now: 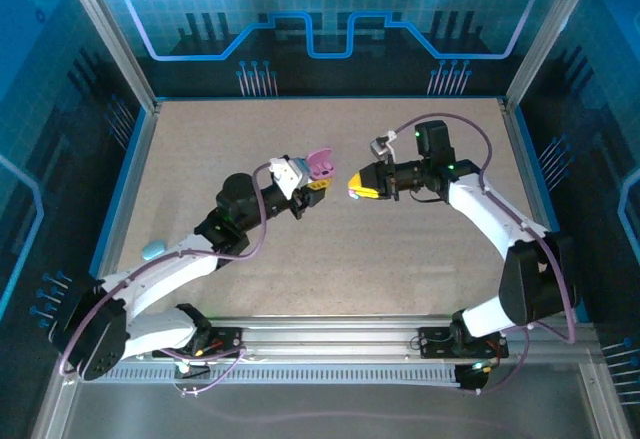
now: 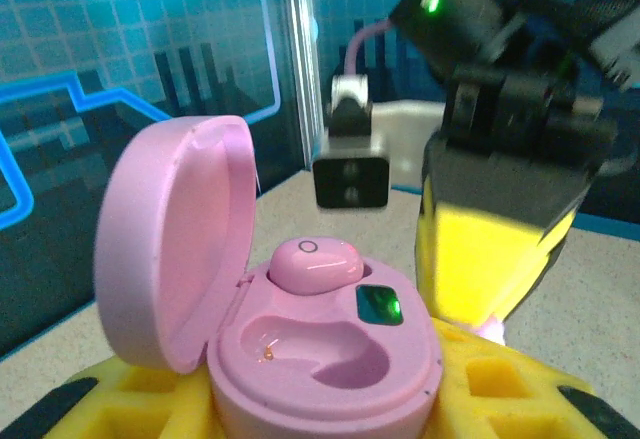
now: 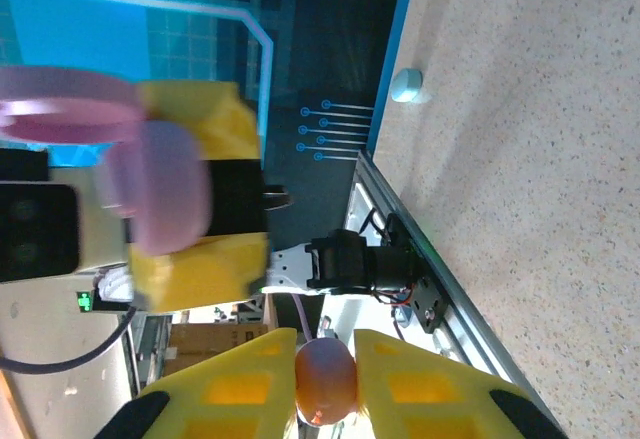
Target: Insert the wireless bluetooth earbuds into the charging case
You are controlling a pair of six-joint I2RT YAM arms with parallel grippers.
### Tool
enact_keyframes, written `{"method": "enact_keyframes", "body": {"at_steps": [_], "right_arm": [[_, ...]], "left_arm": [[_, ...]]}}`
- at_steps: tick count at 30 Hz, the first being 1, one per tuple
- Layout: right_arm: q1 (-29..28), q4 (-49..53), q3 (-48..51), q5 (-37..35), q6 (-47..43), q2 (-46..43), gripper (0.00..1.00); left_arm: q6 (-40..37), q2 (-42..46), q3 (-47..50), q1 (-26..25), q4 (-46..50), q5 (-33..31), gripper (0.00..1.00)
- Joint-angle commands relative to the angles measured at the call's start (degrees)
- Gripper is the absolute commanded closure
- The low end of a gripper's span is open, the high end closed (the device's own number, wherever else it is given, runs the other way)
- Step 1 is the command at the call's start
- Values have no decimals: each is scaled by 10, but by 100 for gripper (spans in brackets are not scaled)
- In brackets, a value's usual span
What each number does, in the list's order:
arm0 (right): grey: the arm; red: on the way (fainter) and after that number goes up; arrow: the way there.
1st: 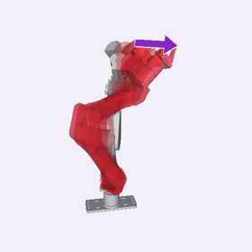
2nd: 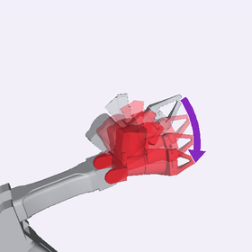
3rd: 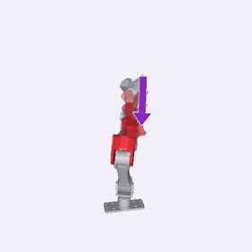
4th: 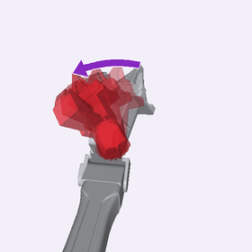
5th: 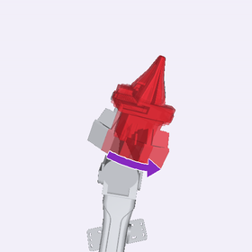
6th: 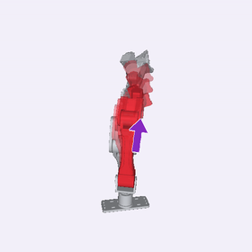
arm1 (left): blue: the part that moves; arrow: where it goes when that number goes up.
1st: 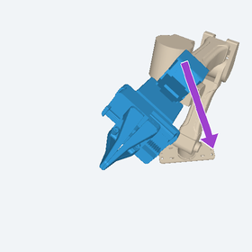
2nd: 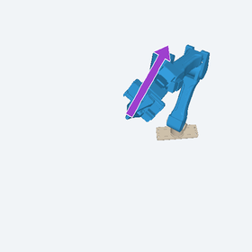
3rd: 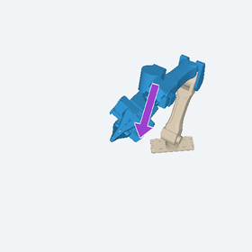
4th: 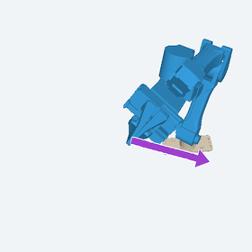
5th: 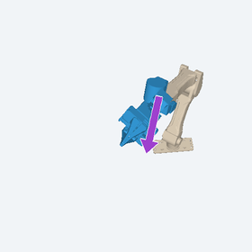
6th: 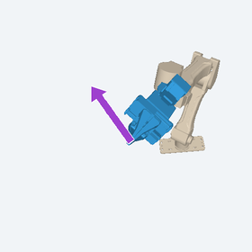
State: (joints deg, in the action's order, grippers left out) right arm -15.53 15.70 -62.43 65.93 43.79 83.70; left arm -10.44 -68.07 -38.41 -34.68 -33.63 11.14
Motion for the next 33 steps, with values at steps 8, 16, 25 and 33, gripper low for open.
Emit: {"method": "enact_keyframes", "body": {"at_steps": [8, 16, 25, 33], "right_arm": [[13, 89, -57, -48, -16, -71, 81], [-8, 121, -90, -109, -33, -83, 81], [-37, 144, -112, -191, -46, -86, 81], [-67, 172, -125, -255, -62, -73, 80]], "left_arm": [[21, -60, 1, -3, -74, 25, 66], [23, -127, -15, -30, -148, 37, 66], [36, -175, -38, -53, -193, 39, 66], [45, -183, -43, -66, -205, 38, 66]]}}
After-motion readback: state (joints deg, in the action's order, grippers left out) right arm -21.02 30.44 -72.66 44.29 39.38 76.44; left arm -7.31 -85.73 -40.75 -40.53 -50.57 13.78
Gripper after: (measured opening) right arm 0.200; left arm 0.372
